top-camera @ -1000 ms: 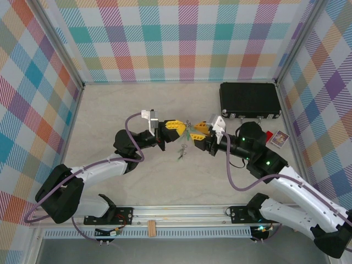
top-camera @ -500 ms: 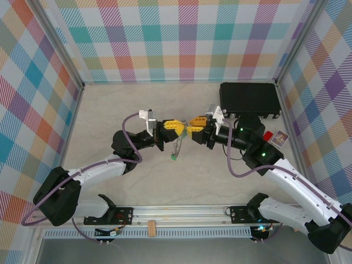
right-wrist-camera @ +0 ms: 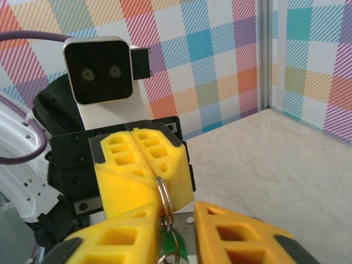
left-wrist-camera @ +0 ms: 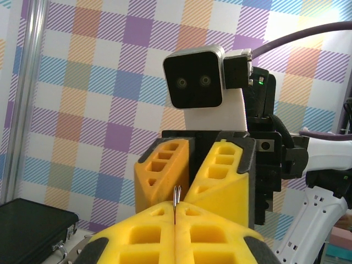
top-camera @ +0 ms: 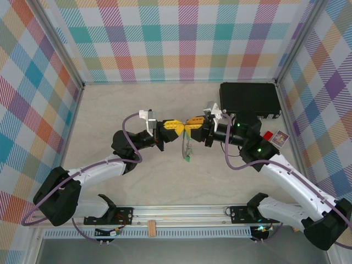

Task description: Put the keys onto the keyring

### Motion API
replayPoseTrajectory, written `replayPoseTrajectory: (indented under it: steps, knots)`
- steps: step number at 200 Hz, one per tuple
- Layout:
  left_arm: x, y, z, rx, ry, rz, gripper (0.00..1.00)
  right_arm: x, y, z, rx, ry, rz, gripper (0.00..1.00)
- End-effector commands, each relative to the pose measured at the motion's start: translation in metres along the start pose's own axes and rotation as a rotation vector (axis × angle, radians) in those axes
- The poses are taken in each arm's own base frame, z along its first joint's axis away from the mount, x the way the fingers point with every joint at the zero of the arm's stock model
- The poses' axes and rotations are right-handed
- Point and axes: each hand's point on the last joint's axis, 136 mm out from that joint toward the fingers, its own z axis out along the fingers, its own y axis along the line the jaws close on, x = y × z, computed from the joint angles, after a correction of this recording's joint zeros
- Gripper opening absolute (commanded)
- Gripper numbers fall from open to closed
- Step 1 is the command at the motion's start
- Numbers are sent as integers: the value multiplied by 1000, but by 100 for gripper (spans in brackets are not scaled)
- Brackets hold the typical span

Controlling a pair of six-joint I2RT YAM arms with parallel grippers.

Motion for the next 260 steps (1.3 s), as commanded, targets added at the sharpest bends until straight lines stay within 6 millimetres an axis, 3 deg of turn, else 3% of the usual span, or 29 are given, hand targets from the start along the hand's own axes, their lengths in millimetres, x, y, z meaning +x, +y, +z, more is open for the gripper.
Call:
replayPoseTrajectory:
  steps: [1, 50, 100, 130, 153, 213, 260]
  knots:
    - [-21, -21, 2, 67, -57, 41, 0, -21, 7, -2, -34, -54, -21, 19]
    - [-20, -20, 2, 65, -54, 38, 0, -18, 7, -2, -39, -50, -22, 0]
    - [-18, -18, 2, 57, -52, 31, 0, -16, 5, -5, -21, -40, -28, 0]
    - [-14, -13, 1, 37, -50, 22, 17, -13, 2, -8, -3, -28, -40, 0]
    - [-13, -9, -2, 20, -48, 21, 21, -9, -1, -11, 8, 0, -46, 0]
    - [-9, 7, -13, -8, 12, 15, 22, 12, -2, -18, -19, 178, -42, 0]
    - [13, 13, -17, -20, 147, 27, 22, 33, 0, -20, -56, 334, -61, 0]
